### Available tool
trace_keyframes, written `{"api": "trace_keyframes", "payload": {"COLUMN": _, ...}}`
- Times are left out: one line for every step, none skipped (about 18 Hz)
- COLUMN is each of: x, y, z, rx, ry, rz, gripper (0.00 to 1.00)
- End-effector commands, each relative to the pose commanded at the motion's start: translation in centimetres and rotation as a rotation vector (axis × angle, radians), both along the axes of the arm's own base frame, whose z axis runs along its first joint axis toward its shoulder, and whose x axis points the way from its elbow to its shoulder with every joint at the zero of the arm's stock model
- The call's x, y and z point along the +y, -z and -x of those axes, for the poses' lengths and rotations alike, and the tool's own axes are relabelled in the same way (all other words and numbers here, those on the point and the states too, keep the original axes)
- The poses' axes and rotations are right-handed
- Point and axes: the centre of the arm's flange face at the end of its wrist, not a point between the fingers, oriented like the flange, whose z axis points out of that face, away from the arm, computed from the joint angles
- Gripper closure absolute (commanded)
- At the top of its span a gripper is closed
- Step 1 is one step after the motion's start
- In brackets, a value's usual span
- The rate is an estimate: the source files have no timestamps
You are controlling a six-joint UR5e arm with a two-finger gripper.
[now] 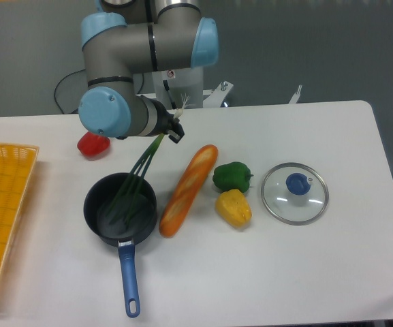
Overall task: Place the green onion in the pot
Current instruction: 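Lower the green onion into the saucepan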
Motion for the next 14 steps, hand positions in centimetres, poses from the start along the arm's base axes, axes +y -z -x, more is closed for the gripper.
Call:
{"api": "trace_keyframes", "payload": {"x": 0.1, "y": -0.1, "z": -0.1, "rx": -0.001, "ry": 0.002, "rz": -0.002, "gripper": 1.0}}
{"api": "trace_keyframes", "payload": {"x": 0.1, "y": -0.1, "z": -0.2, "rx": 0.001, "ry": 0.004, "rz": -0.003, "gripper": 1.0}}
{"api": "trace_keyframes", "payload": {"x": 0.1, "y": -0.1, "z": -0.3, "rx": -0.001, "ry": 0.005, "rz": -0.004, "gripper": 1.0}}
{"api": "trace_keyframes", "payload": {"x": 0.2, "y": -0.1, "z": -0.3, "rx": -0.002, "ry": 0.004, "rz": -0.004, "gripper": 1.0}}
{"api": "trace_keyframes", "payload": {"x": 0.3, "y": 0.0, "z": -0.4, "rx": -0.001, "ry": 0.006, "rz": -0.002, "gripper": 1.0}}
{"api": "trace_keyframes", "payload": {"x": 0.5, "y": 0.3, "z": -0.8, "rx": 0.0, "ry": 0.008, "rz": 0.003, "gripper": 1.0}}
{"api": "trace_keyframes", "payload": {"x": 0.6, "y": 0.5, "z": -0.9, "rx": 0.007, "ry": -0.002, "rz": 0.005, "gripper": 1.0}}
{"api": "trace_keyframes", "payload": {"x": 0.8, "y": 0.9, "z": -0.9, "rx": 0.011, "ry": -0.013, "rz": 0.011, "gripper": 1.0}}
{"api": "trace_keyframes", "payload": {"x": 1.0, "y": 1.0, "z": -1.0, "rx": 0.015, "ry": -0.014, "rz": 0.012, "gripper": 1.0}}
{"api": "trace_keyframes", "payload": {"x": 1.1, "y": 1.2, "z": -1.0, "rx": 0.014, "ry": -0.012, "rz": 0.015, "gripper": 1.0}}
{"api": "trace_keyframes", "payload": {"x": 1.2, "y": 1.3, "z": -1.2, "rx": 0.013, "ry": -0.011, "rz": 0.016, "gripper": 1.0}}
{"api": "trace_keyframes", "payload": {"x": 1.4, "y": 1.3, "z": -1.3, "rx": 0.015, "ry": -0.01, "rz": 0.015, "gripper": 1.0}}
{"api": "trace_keyframes", "payload": {"x": 1.4, "y": 1.3, "z": -1.2, "rx": 0.021, "ry": -0.018, "rz": 0.014, "gripper": 1.0}}
{"api": "trace_keyframes", "payload": {"x": 1.6, "y": 1.3, "z": -1.2, "rx": 0.025, "ry": -0.021, "rz": 0.013, "gripper": 1.0}}
